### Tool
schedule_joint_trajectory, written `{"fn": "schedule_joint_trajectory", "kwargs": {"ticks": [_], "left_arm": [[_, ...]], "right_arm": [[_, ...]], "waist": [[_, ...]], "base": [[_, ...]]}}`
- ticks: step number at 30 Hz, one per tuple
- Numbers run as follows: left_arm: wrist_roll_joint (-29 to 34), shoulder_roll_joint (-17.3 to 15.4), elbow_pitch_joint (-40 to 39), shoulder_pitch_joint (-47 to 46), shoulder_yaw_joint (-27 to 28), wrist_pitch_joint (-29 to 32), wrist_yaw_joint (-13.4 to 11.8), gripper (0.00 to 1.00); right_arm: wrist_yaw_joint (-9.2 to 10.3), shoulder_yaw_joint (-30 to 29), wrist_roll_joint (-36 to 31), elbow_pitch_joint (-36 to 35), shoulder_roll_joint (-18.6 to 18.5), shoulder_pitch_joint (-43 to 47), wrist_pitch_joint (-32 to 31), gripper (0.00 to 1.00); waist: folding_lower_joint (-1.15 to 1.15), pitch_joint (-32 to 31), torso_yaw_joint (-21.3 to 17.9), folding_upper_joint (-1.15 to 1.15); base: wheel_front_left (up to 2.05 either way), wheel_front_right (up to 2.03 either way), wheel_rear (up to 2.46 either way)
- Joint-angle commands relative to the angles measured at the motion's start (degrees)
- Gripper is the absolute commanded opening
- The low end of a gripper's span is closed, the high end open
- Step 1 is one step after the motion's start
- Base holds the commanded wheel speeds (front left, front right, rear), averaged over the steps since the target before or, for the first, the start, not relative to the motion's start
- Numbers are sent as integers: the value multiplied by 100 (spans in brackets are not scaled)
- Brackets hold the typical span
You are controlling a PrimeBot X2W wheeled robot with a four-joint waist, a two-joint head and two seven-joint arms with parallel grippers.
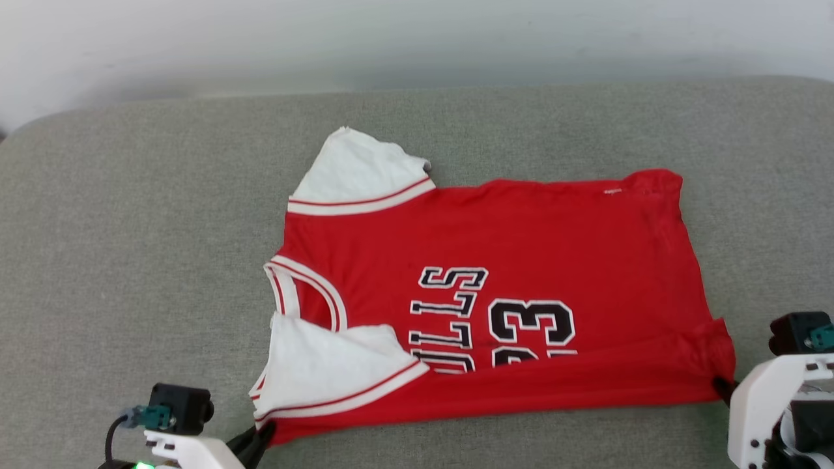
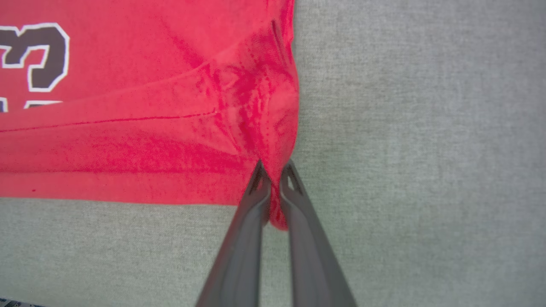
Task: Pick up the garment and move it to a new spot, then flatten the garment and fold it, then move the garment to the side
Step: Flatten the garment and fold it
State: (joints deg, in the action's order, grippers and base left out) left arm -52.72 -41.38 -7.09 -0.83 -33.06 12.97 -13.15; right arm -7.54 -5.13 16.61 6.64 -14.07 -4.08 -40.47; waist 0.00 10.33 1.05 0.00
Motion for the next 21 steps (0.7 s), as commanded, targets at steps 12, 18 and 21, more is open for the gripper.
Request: {"fn": "schedule_joint_trajectory", "kwargs": {"ticks": [12, 18, 21], "left_arm": [[-178, -411, -209, 812, -164, 147, 21, 0], [-223, -171, 31, 786, -327, 126, 175, 0], [-162, -69, 218, 676, -371, 72, 239, 100]], "right_arm": [[11, -377, 131, -984, -122, 1211, -750, 0], [10, -335, 84, -852, 32, 1303, -656, 0], [9, -244, 95, -699, 70, 1230, -594, 0]], "waist": [[0, -337, -98, 0], [0, -334, -96, 0], [0, -339, -106, 0]], "base": [[0, 0, 0], [0, 0, 0], [0, 0, 0]]}}
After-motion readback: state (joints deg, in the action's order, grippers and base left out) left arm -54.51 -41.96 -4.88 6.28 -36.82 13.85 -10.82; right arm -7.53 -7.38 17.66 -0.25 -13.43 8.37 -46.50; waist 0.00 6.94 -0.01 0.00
